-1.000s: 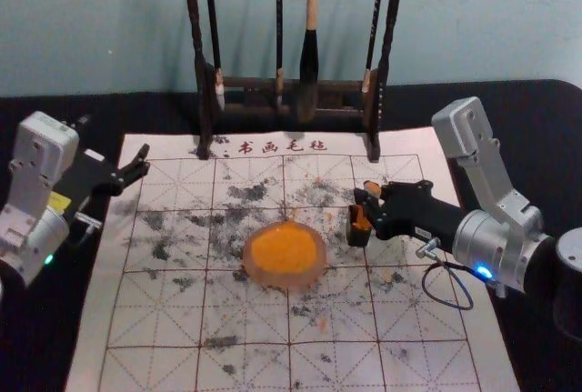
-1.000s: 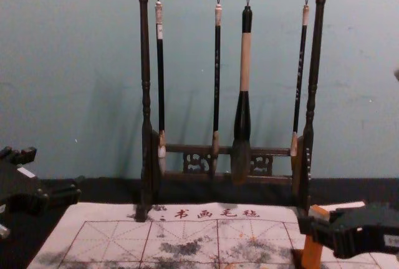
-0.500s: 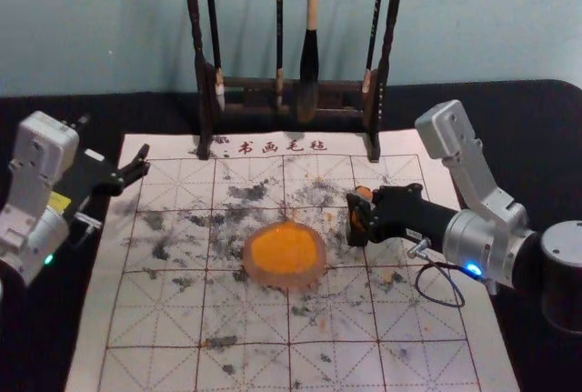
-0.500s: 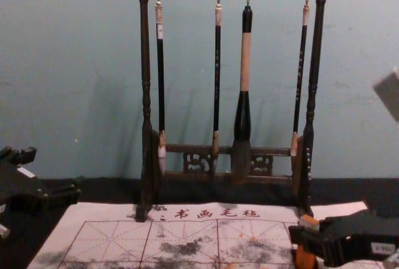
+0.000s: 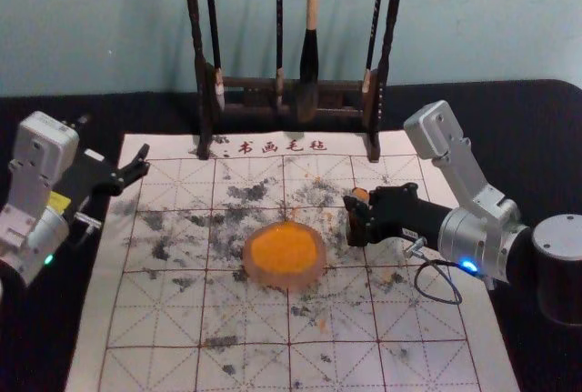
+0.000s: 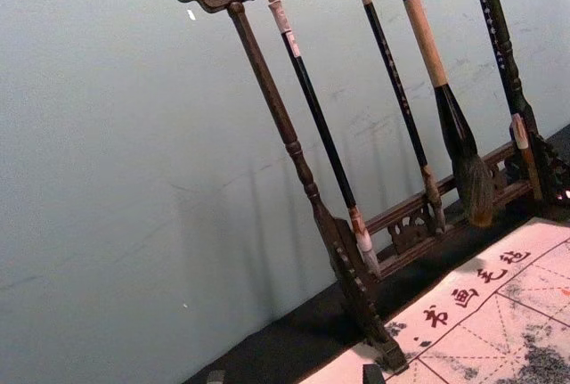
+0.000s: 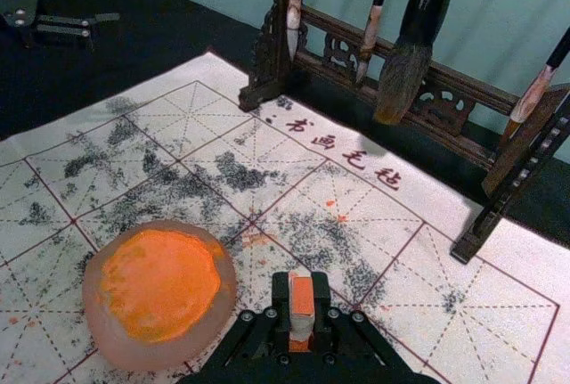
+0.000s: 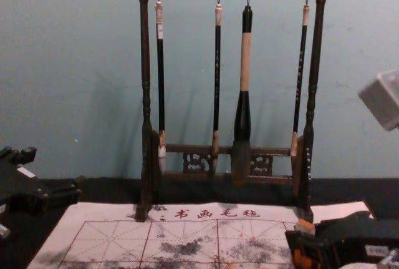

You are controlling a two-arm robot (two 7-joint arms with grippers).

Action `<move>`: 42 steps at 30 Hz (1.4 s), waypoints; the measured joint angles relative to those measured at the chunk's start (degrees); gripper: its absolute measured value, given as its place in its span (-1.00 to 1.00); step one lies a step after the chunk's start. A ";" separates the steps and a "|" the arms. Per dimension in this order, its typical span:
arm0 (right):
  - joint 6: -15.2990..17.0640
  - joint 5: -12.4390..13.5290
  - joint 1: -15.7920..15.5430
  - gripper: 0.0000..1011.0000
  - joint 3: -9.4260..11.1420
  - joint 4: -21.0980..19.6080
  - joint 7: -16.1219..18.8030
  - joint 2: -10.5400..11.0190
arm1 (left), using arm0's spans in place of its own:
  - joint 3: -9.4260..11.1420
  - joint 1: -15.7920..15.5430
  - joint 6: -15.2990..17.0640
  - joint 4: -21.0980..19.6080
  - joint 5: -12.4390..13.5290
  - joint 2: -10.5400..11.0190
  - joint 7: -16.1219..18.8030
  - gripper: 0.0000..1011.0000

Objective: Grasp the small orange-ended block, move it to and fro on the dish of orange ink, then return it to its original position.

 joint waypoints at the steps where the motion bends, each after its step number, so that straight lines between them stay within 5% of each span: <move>1: 0.02 -0.10 0.03 -0.79 -0.02 0.04 0.04 0.00 | 0.00 0.00 0.00 0.00 0.00 0.00 0.00 0.98; 29: 0.09 -1.35 -0.17 -0.79 0.03 0.16 0.14 -0.21 | 0.00 0.00 0.00 0.00 0.00 0.00 0.00 0.98; 42: 0.06 -1.28 -0.17 -0.05 0.03 0.11 0.12 -0.18 | 0.00 0.00 0.00 0.00 0.00 0.00 0.00 0.98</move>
